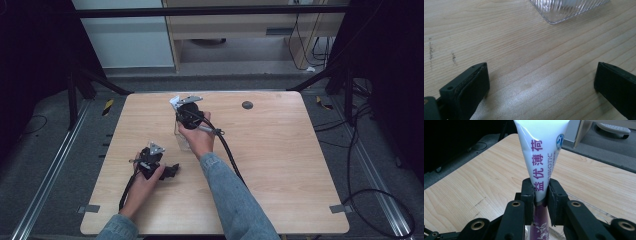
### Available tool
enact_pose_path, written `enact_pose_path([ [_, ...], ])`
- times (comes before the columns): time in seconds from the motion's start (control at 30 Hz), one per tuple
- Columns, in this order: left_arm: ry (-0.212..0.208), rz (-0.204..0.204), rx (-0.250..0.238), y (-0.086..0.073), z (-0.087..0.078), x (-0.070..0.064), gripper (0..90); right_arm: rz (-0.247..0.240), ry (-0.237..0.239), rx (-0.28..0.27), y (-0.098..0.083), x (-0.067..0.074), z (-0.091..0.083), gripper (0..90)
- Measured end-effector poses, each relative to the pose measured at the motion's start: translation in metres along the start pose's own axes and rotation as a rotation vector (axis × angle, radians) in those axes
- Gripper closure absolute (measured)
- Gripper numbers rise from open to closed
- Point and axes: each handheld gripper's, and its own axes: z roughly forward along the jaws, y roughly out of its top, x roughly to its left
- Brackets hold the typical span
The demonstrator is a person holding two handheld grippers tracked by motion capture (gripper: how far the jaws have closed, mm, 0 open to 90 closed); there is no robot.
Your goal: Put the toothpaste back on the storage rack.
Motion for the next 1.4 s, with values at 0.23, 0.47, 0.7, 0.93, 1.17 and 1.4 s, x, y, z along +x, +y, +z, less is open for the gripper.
enact_pose_path([
  [0.23,0.000,0.000,0.000,0.000,0.000,0.000,0.0,0.005,0.004,-0.002,0.000,0.000,-0.001,75.5],
  [0.47,0.000,0.000,0.000,0.000,0.000,0.000,0.0,0.003,0.006,-0.005,0.001,0.001,-0.003,73.4],
  [0.7,0.000,0.000,0.000,0.000,0.000,0.000,0.0,-0.004,0.008,-0.005,0.002,0.001,-0.004,70.5],
  [0.93,0.000,0.000,0.000,0.000,0.000,0.000,0.0,-0.012,0.004,-0.005,0.003,0.002,-0.008,69.1],
  [1.17,0.000,0.000,0.000,0.000,0.000,0.000,0.0,-0.029,-0.001,-0.004,0.005,0.002,-0.013,68.8],
  [1.4,0.000,0.000,0.000,0.000,0.000,0.000,0.0,-0.038,-0.005,0.000,0.005,0.001,-0.020,68.3],
])
